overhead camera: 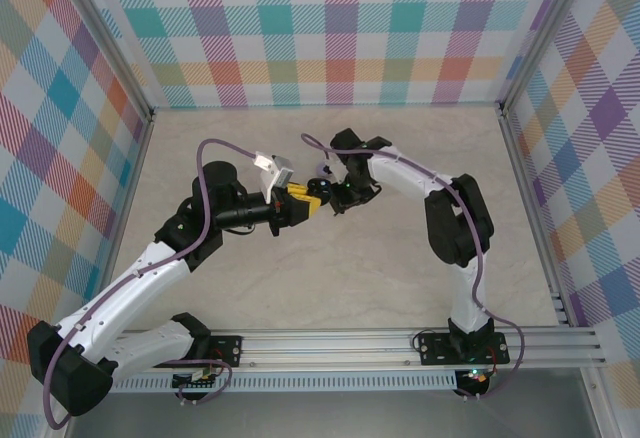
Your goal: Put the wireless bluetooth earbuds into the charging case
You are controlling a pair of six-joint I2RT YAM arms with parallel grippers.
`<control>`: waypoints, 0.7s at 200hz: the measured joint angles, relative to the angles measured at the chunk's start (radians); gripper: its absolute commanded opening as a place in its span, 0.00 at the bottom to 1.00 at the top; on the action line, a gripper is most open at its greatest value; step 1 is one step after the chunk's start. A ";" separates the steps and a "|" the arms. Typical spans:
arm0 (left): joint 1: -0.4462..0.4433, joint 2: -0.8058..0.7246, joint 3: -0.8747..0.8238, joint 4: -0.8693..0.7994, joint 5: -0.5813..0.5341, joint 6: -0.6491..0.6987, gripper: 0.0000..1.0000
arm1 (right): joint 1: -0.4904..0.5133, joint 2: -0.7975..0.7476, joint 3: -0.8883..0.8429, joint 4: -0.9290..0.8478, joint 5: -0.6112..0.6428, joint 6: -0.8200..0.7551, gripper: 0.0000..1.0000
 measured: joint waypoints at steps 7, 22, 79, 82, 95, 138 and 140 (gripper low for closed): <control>0.000 0.000 0.000 0.000 0.000 0.000 0.19 | 0.000 0.000 -0.011 0.003 -0.005 0.006 0.17; 0.000 0.000 0.000 0.000 0.000 0.000 0.19 | 0.000 0.001 -0.028 0.003 -0.011 0.019 0.14; 0.000 0.003 0.000 0.000 0.000 0.000 0.19 | 0.000 0.060 -0.031 0.025 -0.013 0.064 0.09; 0.000 0.003 0.000 0.000 0.000 0.000 0.19 | 0.000 0.064 -0.031 0.025 -0.013 0.066 0.09; 0.000 0.003 0.000 0.000 0.000 0.000 0.19 | 0.000 0.082 -0.031 0.025 -0.006 0.073 0.09; 0.000 0.003 0.000 0.000 0.000 0.000 0.19 | 0.000 0.110 -0.008 0.025 0.041 0.097 0.09; 0.000 0.003 0.000 0.000 0.000 0.000 0.19 | 0.000 0.112 -0.006 0.024 0.043 0.097 0.09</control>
